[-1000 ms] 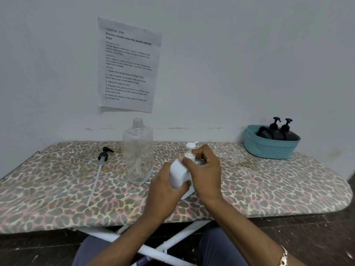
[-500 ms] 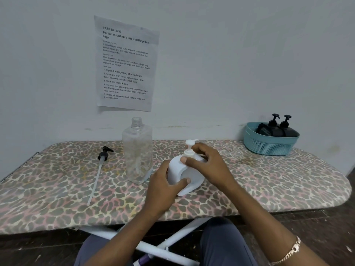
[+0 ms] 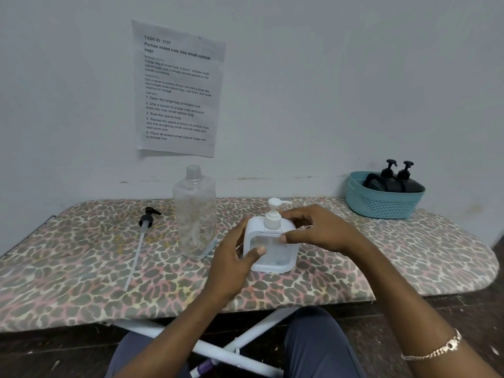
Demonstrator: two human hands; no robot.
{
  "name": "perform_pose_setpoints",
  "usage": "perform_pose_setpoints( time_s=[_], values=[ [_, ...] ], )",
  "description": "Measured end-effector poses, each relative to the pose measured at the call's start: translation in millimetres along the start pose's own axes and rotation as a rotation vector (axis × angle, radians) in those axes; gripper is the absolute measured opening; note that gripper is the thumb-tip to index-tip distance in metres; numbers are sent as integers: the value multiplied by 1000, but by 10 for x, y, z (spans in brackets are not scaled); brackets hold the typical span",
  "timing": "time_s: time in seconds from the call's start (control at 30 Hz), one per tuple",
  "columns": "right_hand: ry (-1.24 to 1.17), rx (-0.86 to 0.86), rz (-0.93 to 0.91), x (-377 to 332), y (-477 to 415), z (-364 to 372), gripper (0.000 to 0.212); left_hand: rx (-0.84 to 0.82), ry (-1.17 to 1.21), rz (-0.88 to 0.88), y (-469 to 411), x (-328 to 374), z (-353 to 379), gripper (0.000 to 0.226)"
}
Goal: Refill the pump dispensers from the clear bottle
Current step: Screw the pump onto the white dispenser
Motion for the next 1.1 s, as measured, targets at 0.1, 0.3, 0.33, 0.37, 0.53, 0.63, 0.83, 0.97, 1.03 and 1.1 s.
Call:
perform_pose_setpoints(
  time_s=[0.1, 0.3, 0.33, 0.37, 0.53, 0.63, 0.83, 0.97, 1.03, 1.1],
  values=[
    [34, -6, 17, 17, 6, -27, 32, 27, -52, 6, -9, -12, 4, 67],
    [87, 105, 40, 16, 50, -197, 31, 116, -137, 4, -82, 77, 19, 49],
    [97, 120, 43, 30, 50, -237, 30, 121, -153, 9, -117, 123, 43, 46],
    [109, 138, 45, 43, 55, -285, 28, 125, -164, 18, -162, 180, 70, 43],
    [139, 291, 64, 140, 135, -691, 34, 156, -223, 26, -485, 501, 270, 41],
    [170, 367, 95, 211, 136, -1039, 33, 172, -265, 56, -753, 750, 491, 34],
    [322, 510, 130, 385, 119, -1838, 38, 120, -209, 73, -1317, 1216, 1061, 38],
    [409, 572, 163, 550, 117, -2260, 42, 16, -210, 75, -1668, 1474, 1503, 39],
    [437, 600, 186, 677, 115, -2438, 38, -53, -224, 77, -1825, 1556, 1740, 41],
    [459, 633, 214, 823, 116, -2583, 35, -120, -232, 80, -1959, 1599, 1969, 43]
  ],
)
Point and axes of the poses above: each hand's wrist, its own y-axis away from the middle knuckle, its own z-axis out of the palm, x = y × z, the point moved 9 cm from there along -y, towards the middle knuckle, and after that the axes turned 11 degrees about -z, right-handed, at the moved point
